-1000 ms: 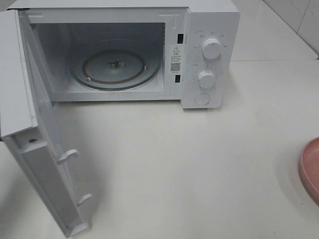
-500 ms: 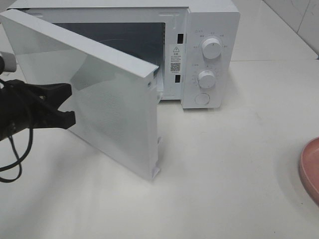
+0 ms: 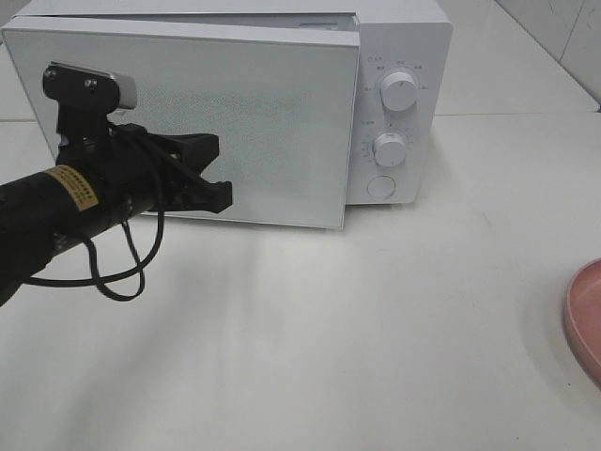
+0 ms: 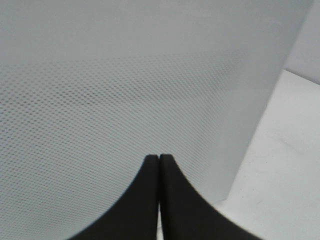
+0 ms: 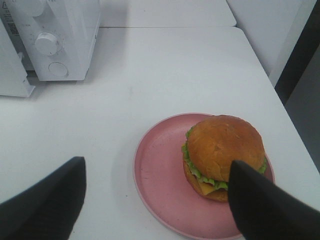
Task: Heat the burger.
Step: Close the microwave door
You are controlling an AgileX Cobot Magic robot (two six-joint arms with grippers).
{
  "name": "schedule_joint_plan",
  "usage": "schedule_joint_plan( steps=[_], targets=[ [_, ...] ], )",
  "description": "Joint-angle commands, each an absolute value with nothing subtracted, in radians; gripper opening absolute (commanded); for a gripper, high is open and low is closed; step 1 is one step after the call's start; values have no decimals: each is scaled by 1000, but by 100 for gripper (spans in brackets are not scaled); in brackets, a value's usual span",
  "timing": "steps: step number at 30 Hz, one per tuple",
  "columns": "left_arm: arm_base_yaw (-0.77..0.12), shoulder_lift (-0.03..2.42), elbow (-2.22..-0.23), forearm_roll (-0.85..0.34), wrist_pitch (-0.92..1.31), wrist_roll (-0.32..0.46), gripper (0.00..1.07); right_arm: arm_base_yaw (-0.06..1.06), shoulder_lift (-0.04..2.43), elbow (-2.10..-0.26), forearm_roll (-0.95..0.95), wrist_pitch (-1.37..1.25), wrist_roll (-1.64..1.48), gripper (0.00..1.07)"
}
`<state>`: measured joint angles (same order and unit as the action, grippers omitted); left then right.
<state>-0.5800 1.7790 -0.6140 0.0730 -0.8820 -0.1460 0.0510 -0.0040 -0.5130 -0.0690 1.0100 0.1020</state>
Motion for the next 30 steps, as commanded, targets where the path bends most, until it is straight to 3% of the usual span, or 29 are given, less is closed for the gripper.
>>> schedule_joint_plan(
  steps=[1,30],
  targets=[
    [-601,1797,-659,50,-852,-143,0,46,-28,-511,-69,996,94,76],
    [-619,2049,-1128,0,-675,-150,0,46,-28,-511,-69,996,94,76]
  ],
)
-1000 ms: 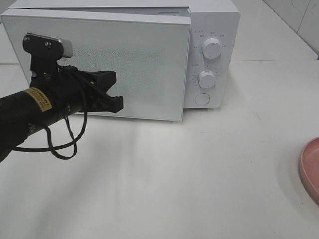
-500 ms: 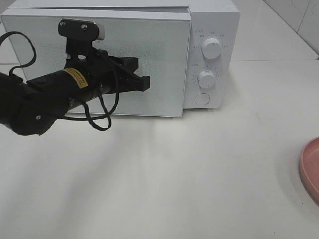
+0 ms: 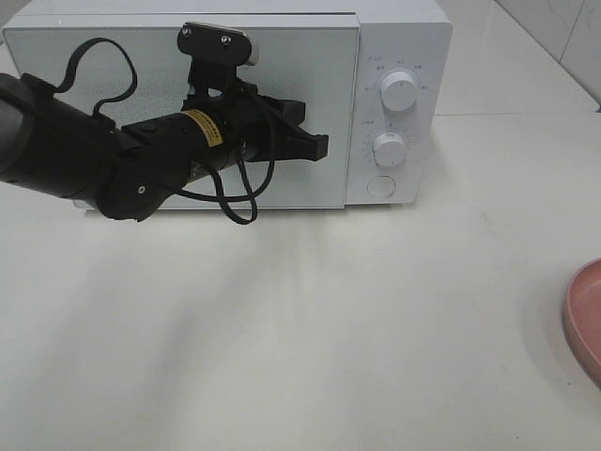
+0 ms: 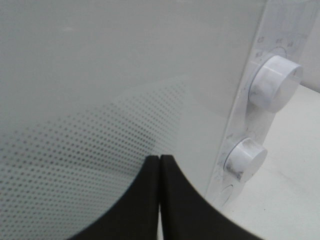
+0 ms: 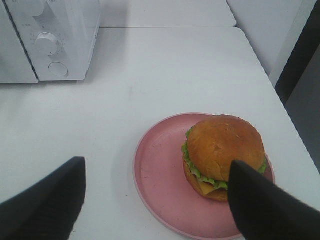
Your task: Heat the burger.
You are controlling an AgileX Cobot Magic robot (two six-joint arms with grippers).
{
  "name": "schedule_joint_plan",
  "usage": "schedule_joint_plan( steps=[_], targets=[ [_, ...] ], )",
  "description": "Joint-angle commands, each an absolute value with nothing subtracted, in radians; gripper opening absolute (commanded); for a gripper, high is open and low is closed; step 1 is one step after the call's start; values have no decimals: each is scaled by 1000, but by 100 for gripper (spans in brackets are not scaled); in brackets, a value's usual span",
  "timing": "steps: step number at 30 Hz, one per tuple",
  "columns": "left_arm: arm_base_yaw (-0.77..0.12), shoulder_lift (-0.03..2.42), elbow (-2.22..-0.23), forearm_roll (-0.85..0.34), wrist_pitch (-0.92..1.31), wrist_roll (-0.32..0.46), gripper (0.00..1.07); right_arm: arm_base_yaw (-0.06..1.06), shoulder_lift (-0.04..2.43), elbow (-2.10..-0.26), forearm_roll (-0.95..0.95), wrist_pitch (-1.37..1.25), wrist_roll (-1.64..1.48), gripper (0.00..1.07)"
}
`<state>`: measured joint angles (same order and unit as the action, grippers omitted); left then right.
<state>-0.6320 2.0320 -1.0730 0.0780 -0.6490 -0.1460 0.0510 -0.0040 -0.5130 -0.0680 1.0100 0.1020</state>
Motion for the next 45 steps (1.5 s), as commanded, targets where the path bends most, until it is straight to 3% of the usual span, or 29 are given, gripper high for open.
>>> schedule_joint_plan(
  steps=[1,10,20,21,22,23,24,25,26,27,28,32,45],
  targets=[
    [-619,2049,-1128,0,-675,-150,0,46,-28,-511,-69,996,94,76],
    [-620,2054,-1168,0,-618,-147,0,46,-28,-511,-69,996,94,76],
    [-705,1872,-1029,7,-369,-151,1,46,-28,-511,-69,996,94,76],
    [-733,1838,-987,7,-357,-151,13,46,-28,-511,-69,996,94,76],
    [-733,1838,-987,7,-357,-151,13,46,-28,-511,-69,996,94,76],
    [-760,1801,-944,7,-348,-150,37,46,-28,-511,-69,996,94,76],
    [-760,1801,-944,7,-348,-150,37,46,-28,-511,-69,996,94,76],
    [-774,1783,-923,7,-337,-150,55,46,-28,-511,-69,996,94,76],
    [-797,1757,-889,0,-314,-150,92,46,-28,-511,-69,996,94,76],
    [-797,1757,-889,0,-314,-150,92,46,-28,-511,-69,996,94,76],
    [-815,1732,-867,0,-258,-150,100,46,-28,-511,-69,996,94,76],
    [-830,1695,-853,0,-121,-149,99,46,-28,-511,-69,996,94,76],
    [-828,1478,-857,5,620,-149,99,46,-28,-511,-69,996,94,76]
  ],
)
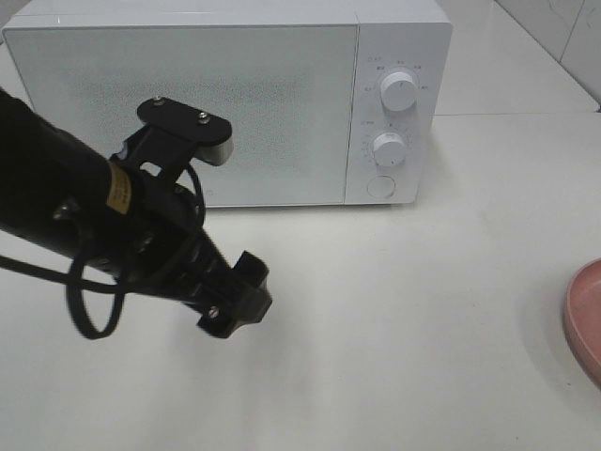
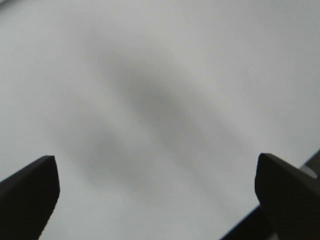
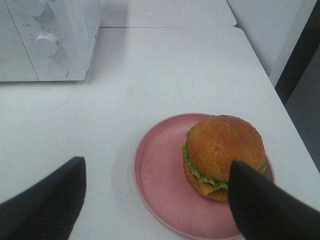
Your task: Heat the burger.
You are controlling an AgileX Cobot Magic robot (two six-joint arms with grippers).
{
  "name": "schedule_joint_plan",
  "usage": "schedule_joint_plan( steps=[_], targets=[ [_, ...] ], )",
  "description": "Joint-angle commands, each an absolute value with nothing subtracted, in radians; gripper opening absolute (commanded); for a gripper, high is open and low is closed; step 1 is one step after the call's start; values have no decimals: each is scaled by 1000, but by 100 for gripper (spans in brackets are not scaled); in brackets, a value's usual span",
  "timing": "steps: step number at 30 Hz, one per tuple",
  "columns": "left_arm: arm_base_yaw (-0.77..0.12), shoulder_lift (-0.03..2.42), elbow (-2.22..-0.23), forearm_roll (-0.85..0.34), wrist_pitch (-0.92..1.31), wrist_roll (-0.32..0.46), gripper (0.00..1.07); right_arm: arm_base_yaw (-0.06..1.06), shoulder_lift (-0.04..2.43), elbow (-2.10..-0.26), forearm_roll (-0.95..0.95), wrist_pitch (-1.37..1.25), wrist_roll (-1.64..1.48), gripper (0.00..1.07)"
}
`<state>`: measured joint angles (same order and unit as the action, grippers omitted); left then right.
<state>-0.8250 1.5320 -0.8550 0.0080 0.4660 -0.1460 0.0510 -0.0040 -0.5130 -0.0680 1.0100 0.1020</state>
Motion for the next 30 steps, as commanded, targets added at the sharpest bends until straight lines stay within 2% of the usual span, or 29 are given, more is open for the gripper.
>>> schedule_joint_plan(
  steps=[1,2,4,6,7,9,10,12,15,17,18,20,21,25,30],
  targets=[
    [-828,1478,-857,5,620,-149,99,46,-28,-511,-69,996,94,76],
    [-815,1439,-857,0,702,-159,99,46,-28,-511,-69,996,94,76],
    [-805,1422,-857,0,731,-172,99,46,-28,-511,-69,996,94,76],
    [-747,1374,-859,0,827,-204,99,46,-28,-511,-69,996,94,76],
    [-747,1374,-859,0,827,-204,99,46,-28,-511,-69,996,94,76],
    [-657,1324,-859,0,918,-203,99,46,-28,-511,-69,996,94,76],
    [-657,1324,-859,0,918,-203,99,46,-28,-511,-69,996,94,76],
    [-506,1248,-859,0,1003,-189,99,46,-28,-511,-69,996,94,76],
    [-465,1228,-859,0,1026,-185,99,46,-28,-511,-69,996,94,76],
    [-346,1171,-856,0,1080,-151,99,46,-28,-511,-69,996,94,76],
    [-346,1171,-856,0,1080,-151,99,46,-28,-511,-69,996,94,76],
    [-210,1085,-841,0,1130,-97,99,46,-28,-511,-69,996,94,76],
    [-210,1085,-841,0,1130,-97,99,46,-28,-511,-69,996,94,76],
    [-106,984,-769,0,1153,-64,98,46,-28,-511,-69,996,94,76],
    [-70,903,-670,0,1154,-49,98,46,-28,-511,-69,996,94,76]
  ],
)
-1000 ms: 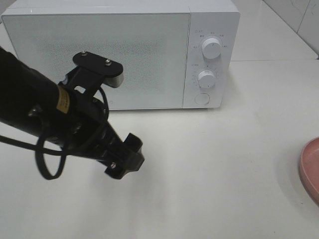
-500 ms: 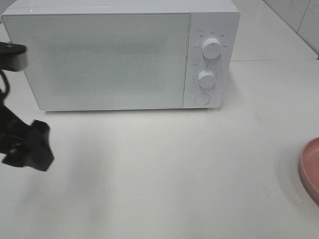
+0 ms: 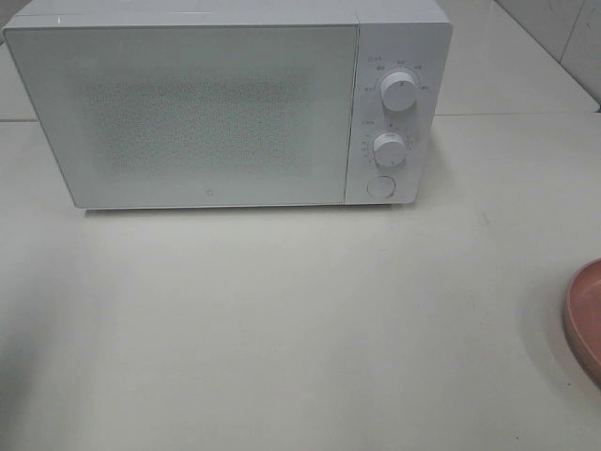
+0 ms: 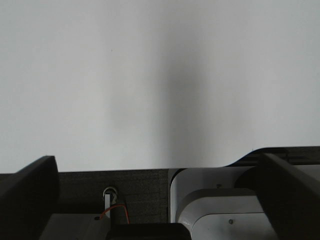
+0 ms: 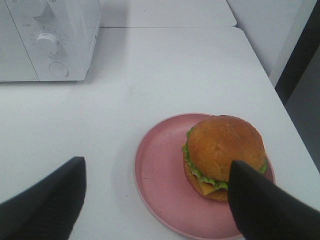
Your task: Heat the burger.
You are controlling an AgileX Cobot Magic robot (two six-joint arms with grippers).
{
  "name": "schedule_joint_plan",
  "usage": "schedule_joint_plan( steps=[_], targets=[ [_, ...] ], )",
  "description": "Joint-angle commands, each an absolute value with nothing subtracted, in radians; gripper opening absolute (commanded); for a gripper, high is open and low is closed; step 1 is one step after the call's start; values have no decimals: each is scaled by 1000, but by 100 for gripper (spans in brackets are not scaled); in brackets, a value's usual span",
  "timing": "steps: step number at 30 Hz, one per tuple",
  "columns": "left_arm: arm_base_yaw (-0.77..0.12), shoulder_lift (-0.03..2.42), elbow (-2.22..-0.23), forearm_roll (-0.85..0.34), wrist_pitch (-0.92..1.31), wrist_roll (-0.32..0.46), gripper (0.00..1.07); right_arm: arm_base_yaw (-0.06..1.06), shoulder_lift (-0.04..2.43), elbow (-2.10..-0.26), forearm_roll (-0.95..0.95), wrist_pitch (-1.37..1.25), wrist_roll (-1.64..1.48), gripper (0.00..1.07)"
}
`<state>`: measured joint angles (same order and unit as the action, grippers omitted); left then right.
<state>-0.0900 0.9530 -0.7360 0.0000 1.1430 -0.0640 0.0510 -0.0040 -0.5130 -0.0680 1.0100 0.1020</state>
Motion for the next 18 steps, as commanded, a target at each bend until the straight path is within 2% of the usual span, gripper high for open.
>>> schedule_joint_plan(
  steps=[1,7,9,18],
  targets=[
    [-67,863,-621,0,1145,-39,98,46,-28,-511,-69,996,94,76],
    [-67,752,-530,0,1091,-37,98,46,-28,-511,-69,996,94,76],
    [-67,664,-523,0,1003,-37,98,46,-28,-511,-69,996,94,76],
    [-67,472,-501,-13,1038,-8,98,46,-28,-511,-69,996,94,76]
  ],
)
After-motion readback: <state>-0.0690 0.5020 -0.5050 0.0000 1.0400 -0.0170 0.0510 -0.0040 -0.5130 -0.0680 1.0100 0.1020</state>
